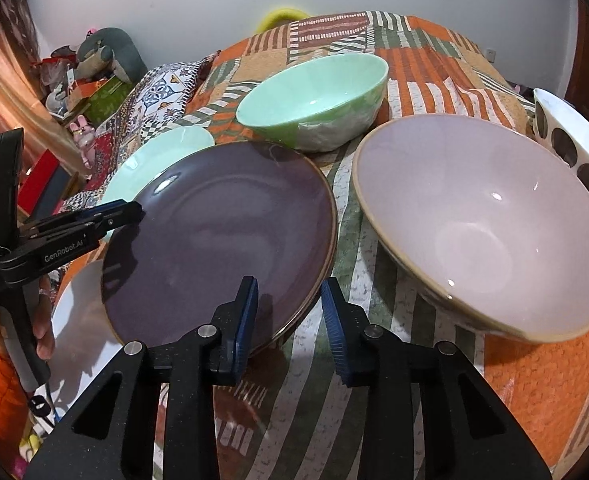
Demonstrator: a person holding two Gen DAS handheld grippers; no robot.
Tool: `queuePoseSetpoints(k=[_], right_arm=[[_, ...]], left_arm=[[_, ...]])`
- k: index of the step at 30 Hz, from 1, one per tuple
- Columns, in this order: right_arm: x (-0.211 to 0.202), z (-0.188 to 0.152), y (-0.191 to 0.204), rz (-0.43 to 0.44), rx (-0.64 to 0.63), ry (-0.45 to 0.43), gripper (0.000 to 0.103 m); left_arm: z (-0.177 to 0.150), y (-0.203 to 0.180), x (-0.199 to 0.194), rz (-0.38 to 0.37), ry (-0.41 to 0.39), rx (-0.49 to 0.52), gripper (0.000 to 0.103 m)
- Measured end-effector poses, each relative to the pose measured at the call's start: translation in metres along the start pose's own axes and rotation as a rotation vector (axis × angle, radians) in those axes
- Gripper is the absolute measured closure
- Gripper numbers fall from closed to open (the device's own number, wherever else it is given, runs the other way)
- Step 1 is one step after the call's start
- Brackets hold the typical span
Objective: Organize plates and bowls
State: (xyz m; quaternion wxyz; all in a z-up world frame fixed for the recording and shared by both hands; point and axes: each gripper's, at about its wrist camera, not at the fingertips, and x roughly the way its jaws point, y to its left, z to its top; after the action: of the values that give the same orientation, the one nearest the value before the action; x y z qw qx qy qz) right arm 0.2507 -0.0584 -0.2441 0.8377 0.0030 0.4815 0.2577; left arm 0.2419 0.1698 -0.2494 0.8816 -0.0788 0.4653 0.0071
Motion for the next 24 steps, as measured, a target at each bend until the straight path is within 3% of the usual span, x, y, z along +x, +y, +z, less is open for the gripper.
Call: queuePoseSetpoints(k=[15, 24], right_arm=[[0.011, 0.005, 0.000, -0.022, -0.002, 0.025, 0.073], [0.004, 0.004, -0.004, -0.004, 0.013, 0.026, 0.083]], left_arm=[[0.002, -0.008, 0.009, -0.036, 0.035, -0.001, 0.081], [-0.005, -0.009, 0.000, -0.042, 0.055, -0.010, 0.082]])
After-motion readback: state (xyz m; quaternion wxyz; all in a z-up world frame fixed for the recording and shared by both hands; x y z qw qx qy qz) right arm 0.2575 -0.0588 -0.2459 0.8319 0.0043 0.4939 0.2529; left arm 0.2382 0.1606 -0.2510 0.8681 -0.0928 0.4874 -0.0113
